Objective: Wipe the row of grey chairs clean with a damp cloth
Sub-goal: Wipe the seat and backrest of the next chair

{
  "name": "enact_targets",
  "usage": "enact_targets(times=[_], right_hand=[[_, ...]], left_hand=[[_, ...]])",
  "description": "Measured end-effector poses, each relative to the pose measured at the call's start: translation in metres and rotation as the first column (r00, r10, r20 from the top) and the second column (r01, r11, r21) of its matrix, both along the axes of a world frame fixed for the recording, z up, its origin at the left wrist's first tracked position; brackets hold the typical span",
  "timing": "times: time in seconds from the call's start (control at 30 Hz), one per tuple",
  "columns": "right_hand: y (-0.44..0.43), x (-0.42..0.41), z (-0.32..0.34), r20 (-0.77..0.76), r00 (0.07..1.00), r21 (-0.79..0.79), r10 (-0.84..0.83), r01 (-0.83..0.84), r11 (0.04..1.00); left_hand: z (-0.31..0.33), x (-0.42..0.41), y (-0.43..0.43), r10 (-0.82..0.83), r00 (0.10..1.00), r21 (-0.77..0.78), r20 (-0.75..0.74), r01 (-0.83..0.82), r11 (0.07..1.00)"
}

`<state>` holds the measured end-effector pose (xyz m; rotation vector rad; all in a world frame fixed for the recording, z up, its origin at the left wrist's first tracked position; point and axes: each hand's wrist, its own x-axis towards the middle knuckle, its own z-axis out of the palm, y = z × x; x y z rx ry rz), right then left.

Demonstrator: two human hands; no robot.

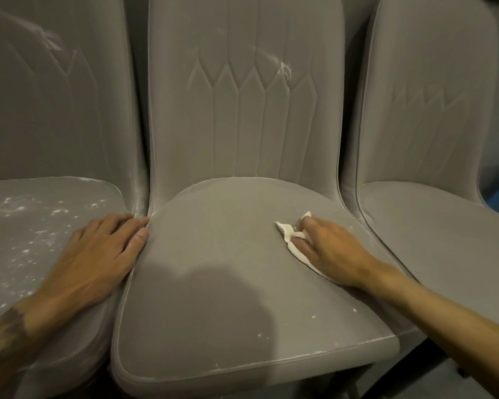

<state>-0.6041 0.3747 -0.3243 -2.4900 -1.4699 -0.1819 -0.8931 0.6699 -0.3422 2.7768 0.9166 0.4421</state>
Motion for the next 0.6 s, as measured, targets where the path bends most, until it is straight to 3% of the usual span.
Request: enact_targets(times=[0.03, 0.17, 0.27, 0.33, 0.4, 0.53, 0.6], right_hand=[[-0.006, 0.009, 0.005, -0.007, 1.000, -0.028, 0.009, -0.009, 1.000], [-0.004, 0.046, 0.025, -0.023, 0.969, -0.045, -0.245, 0.244, 0.969], [-0.011, 0.026, 0.015, 0.025, 0.993, 0.019, -0.115, 0.114, 0.993], [-0.029, 0.012, 0.007, -0.008, 1.000, 0.021, 0.018, -0.018, 1.000], [-0.034, 0.027, 0.012, -0.046, 0.998, -0.009, 0.038, -0.038, 0.999], [-0.010, 0.067, 0.022, -0.054, 0.974, -0.053, -0.221, 0.218, 0.974], [-0.011, 0.063, 0.018, -0.039, 0.965, -0.028, -0.260, 0.259, 0.965]], left_hand=[[-0.001, 0.000, 0.001, 0.002, 1.000, 0.003, -0.001, -0.002, 1.000], [-0.005, 0.000, 0.005, 0.004, 1.000, 0.014, -0.009, -0.004, 1.000], [-0.008, 0.000, 0.009, 0.003, 1.000, 0.015, -0.018, -0.003, 1.000], [-0.011, 0.000, 0.012, 0.003, 1.000, 0.024, -0.022, -0.002, 1.000], [-0.011, 0.000, 0.012, 0.010, 1.000, 0.039, -0.015, -0.010, 0.999], [-0.011, 0.000, 0.009, 0.013, 1.000, 0.059, -0.008, -0.013, 0.998], [-0.009, 0.000, 0.008, 0.017, 1.000, 0.054, -0.006, -0.016, 0.998]])
